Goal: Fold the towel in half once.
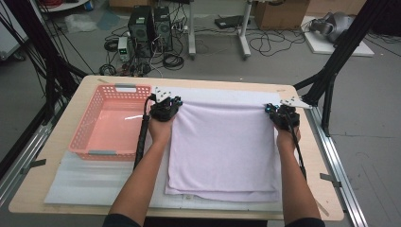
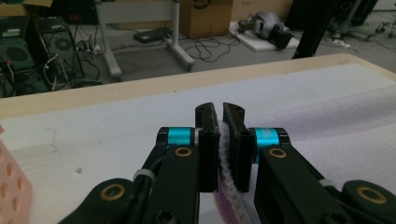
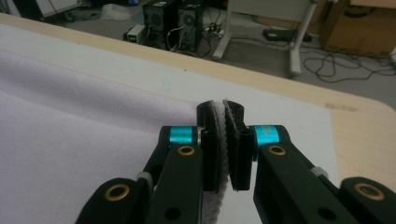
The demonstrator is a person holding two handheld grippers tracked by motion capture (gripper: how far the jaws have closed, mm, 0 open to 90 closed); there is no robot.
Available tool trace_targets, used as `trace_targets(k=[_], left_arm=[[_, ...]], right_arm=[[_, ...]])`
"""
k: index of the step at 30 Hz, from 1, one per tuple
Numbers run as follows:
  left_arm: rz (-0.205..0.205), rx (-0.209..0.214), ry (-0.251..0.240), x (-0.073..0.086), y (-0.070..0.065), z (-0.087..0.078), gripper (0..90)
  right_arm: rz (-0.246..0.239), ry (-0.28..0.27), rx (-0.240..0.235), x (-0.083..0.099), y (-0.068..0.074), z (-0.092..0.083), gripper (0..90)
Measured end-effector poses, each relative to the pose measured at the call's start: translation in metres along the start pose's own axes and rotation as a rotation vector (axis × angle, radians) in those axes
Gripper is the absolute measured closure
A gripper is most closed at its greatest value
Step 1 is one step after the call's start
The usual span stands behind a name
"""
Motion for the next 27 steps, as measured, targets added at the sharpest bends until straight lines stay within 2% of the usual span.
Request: trace_targets(k=[1, 2, 3, 5, 7, 9, 11, 13, 15, 17, 20, 22, 23, 24, 25, 26, 27], left_arm=[[-0.010, -0.015, 0.013, 0.002, 0.002, 0.002, 74.9], [-0.032, -0.040, 0.042, 0.005, 0.004, 0.003, 61.9], [-0.060, -0.044, 0.072, 0.008, 0.007, 0.003, 52.7], [-0.071, -0.062, 0.128, 0.013, 0.011, 0.003, 45.9], [-0.080, -0.062, 0.177, 0.018, 0.011, 0.002, 40.2], [-0.070, -0.050, 0.214, 0.020, 0.008, 0.001, 39.8], [-0.040, -0.049, 0.251, 0.024, 0.004, -0.001, 39.8], [-0.030, -0.054, 0.293, 0.028, 0.003, -0.002, 39.9], [-0.059, -0.070, 0.342, 0.033, 0.005, -0.002, 40.0], [-0.091, -0.063, 0.381, 0.039, 0.005, 0.000, 40.0], [-0.097, -0.044, 0.447, 0.050, 0.002, 0.003, 41.3], [-0.074, -0.044, 0.451, 0.052, 0.000, 0.003, 41.5], [-0.065, -0.042, 0.451, 0.052, 0.000, 0.003, 43.6], [-0.048, -0.029, 0.448, 0.053, -0.002, 0.002, 48.7], [-0.068, 0.044, 0.445, 0.054, -0.005, 0.001, 64.4], [-0.085, 0.045, 0.431, 0.056, -0.006, 0.001, 77.1], [-0.092, 0.044, 0.423, 0.056, -0.006, 0.002, 78.8]], right_arm=[[-0.006, 0.022, 0.002, 0.000, 0.001, 0.003, 82.3], [-0.006, 0.052, 0.012, 0.002, 0.001, 0.007, 72.8], [0.022, 0.080, 0.023, 0.004, 0.000, 0.010, 61.7], [0.082, 0.094, 0.031, 0.008, -0.003, 0.010, 58.5], [0.094, 0.111, 0.023, 0.011, -0.004, 0.009, 54.9], [0.097, 0.132, 0.008, 0.013, -0.004, 0.007, 53.7], [0.076, 0.139, 0.003, 0.014, -0.003, 0.003, 53.1], [0.087, 0.150, -0.017, 0.017, -0.003, 0.000, 51.9], [0.110, 0.192, -0.065, 0.023, 0.000, -0.003, 51.4], [0.098, 0.258, -0.111, 0.034, 0.003, -0.002, 51.9], [0.108, 0.321, -0.153, 0.049, 0.008, 0.001, 51.9], [0.135, 0.333, -0.169, 0.055, 0.011, 0.001, 52.0], [0.138, 0.325, -0.163, 0.056, 0.012, -0.001, 54.6], [0.132, 0.322, -0.166, 0.056, 0.014, -0.001, 61.7], [0.132, 0.316, -0.195, 0.055, 0.018, -0.002, 72.1], [0.131, 0.315, -0.203, 0.054, 0.021, -0.002, 78.4], [0.123, 0.314, -0.210, 0.053, 0.024, -0.001, 81.8]])
Point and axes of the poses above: each handheld gripper's, and its own axes: z roughly forward along the jaws, x roughly out of its underside, y roughly to its left, the point moved 6 cm from there along z, roughly forward along the jaws, and after that the axes turned 9 degrees about -z, right-handed, at the moved point
